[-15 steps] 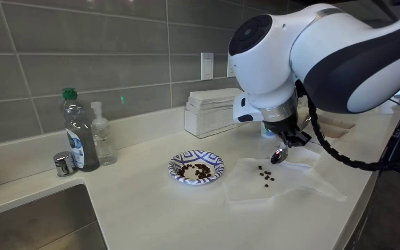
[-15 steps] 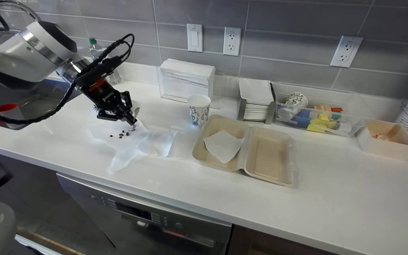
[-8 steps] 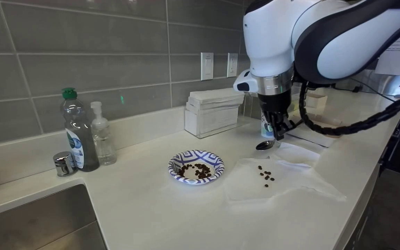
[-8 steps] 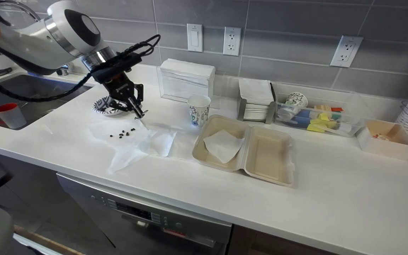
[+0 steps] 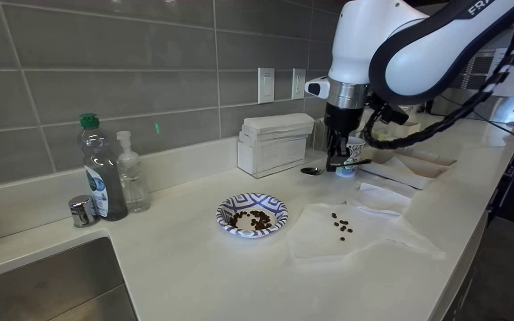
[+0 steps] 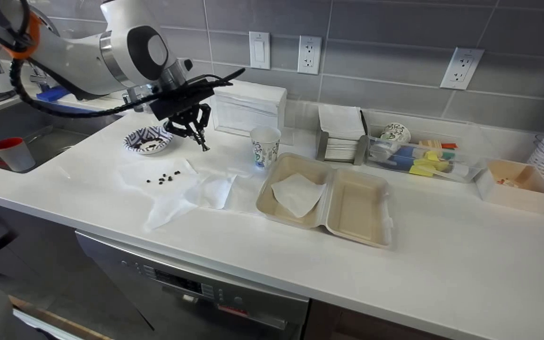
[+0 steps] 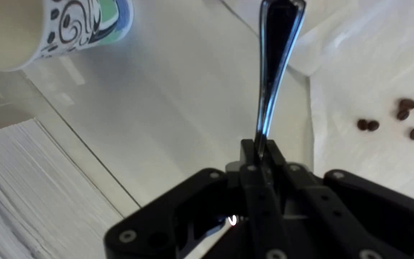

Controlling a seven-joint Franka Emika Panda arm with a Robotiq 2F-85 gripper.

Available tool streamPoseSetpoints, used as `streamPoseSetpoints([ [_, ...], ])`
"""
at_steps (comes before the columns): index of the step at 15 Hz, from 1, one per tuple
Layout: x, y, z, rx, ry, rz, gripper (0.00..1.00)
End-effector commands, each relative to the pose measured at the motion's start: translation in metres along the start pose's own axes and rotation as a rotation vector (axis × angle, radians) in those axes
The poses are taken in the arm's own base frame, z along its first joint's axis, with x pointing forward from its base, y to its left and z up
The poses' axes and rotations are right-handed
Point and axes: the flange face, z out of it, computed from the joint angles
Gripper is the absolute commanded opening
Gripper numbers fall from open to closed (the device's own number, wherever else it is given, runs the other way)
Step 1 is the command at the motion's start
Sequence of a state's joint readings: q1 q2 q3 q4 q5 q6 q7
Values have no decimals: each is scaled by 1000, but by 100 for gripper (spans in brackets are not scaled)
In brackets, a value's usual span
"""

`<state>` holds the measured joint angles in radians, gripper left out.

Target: Move some of the contents in the bowl using a spoon and put them on the paper towel

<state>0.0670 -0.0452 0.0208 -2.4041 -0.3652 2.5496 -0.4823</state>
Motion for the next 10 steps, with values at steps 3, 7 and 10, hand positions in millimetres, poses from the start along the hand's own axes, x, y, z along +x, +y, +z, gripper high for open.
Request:
streamPoseSetpoints([
  [3,14,8,39,7,258,196,2],
  [7,33,-7,60,3,428,320,2],
  [10,52,-18,65,33,494,346,2],
])
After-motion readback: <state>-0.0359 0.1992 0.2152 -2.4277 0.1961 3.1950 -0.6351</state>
